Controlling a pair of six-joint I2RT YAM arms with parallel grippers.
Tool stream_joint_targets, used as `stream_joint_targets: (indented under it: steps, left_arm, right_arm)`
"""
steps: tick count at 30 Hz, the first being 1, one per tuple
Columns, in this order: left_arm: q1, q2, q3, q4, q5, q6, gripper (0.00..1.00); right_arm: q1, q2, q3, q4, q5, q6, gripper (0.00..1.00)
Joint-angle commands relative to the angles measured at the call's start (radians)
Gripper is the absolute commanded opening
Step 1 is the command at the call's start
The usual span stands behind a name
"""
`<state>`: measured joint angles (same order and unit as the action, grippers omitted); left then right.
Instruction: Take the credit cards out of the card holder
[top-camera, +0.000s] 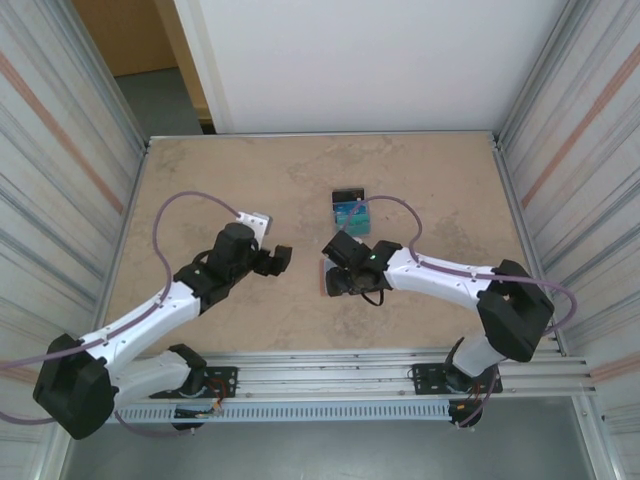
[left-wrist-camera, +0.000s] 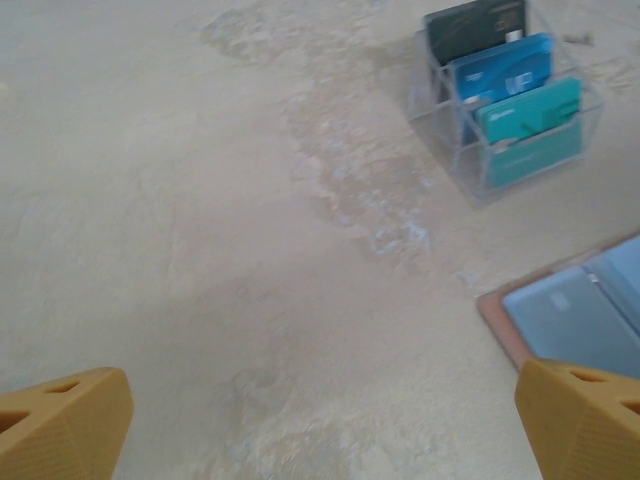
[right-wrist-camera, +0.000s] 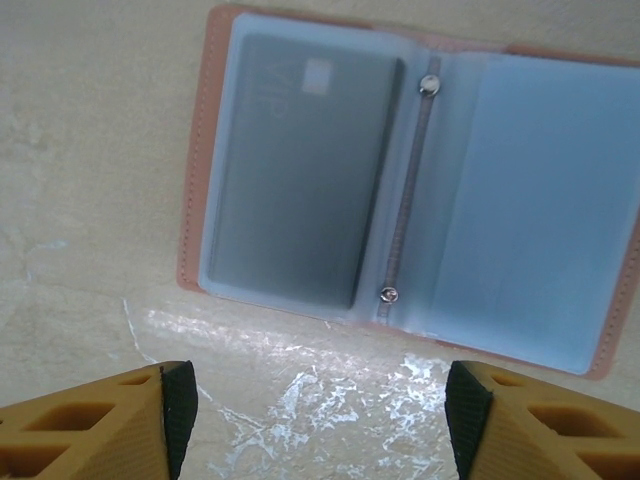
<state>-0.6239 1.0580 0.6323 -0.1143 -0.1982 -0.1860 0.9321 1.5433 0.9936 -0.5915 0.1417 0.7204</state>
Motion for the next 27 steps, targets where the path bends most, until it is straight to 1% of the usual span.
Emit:
stream_joint_targets:
  steps: [1, 4, 8, 17, 23, 27]
  left_arm:
    - [0.000, -0.030, -0.033, 0.008, -0.110, -0.113, 0.99]
    - [0.001, -0.035, -0.053, 0.002, -0.138, -0.145, 0.99]
    - [0.017, -0.019, -0.065, -0.008, -0.151, -0.183, 0.99]
    - [0.026, 0.018, -0.069, 0.004, -0.164, -0.198, 0.99]
    - [0.029, 0.028, -0.072, 0.014, -0.161, -0.198, 0.99]
    - [0.029, 0.023, -0.078, 0.020, -0.159, -0.200, 0.99]
  right_arm:
    - [0.015, 0.049, 0.045, -0.005, 0.026, -0.023, 0.66]
    - [0.020, 0.092, 0.065, -0.004, 0.014, -0.031, 0.60]
    - [0.028, 0.133, 0.089, -0.006, 0.001, -0.038, 0.60]
    - [0.027, 0.201, 0.134, 0.005, 0.008, -0.048, 0.61]
    - [0.000, 0.222, 0.153, 0.008, 0.006, -0.072, 0.57]
    - [-0.024, 0.230, 0.149, 0.018, -0.007, -0.079, 0.57]
